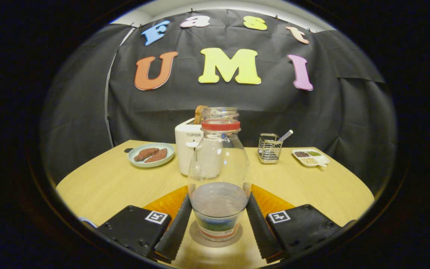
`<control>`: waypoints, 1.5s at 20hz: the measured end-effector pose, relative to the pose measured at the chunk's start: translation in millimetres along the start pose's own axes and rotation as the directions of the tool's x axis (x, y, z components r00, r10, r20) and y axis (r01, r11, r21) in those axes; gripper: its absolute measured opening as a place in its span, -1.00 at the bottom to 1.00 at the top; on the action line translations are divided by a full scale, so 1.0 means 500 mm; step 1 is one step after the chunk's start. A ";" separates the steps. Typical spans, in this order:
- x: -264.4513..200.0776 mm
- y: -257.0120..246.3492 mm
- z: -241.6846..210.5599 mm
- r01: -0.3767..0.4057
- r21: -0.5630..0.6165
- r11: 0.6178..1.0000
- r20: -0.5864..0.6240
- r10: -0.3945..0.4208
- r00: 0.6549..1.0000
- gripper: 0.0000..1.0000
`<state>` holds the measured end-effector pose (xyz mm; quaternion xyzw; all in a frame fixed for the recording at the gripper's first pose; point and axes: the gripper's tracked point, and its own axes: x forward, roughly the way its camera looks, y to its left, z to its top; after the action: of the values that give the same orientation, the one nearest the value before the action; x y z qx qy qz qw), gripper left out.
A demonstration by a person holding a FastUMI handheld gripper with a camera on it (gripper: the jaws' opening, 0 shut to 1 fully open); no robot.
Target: Take the bottle from table, then pour the juice into the cup, finally place the bottle on the coaster
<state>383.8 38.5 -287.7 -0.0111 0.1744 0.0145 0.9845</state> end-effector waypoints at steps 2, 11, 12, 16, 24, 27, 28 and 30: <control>-0.001 0.003 -0.004 0.001 -0.020 1.000 -0.005 -0.001 1.000 0.67; -0.019 0.000 0.012 0.016 -0.021 1.000 0.037 -0.015 0.999 1.00; -0.025 -0.002 0.016 0.020 -0.021 1.000 0.045 -0.019 0.999 1.00; -0.041 -0.004 0.041 0.033 -0.039 0.999 0.070 -0.031 0.997 1.00; -0.133 -0.004 0.102 0.049 -0.036 0.998 0.133 -0.043 0.990 1.00; -0.185 -0.005 0.131 0.052 -0.027 0.998 0.160 -0.047 0.986 1.00; -0.203 -0.006 0.135 0.058 -0.033 0.998 0.163 -0.052 0.985 1.00; -0.240 -0.008 0.142 0.063 -0.039 0.997 0.164 -0.055 0.985 1.00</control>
<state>295.8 33.6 -179.6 -0.0368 0.0925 -0.0099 0.9950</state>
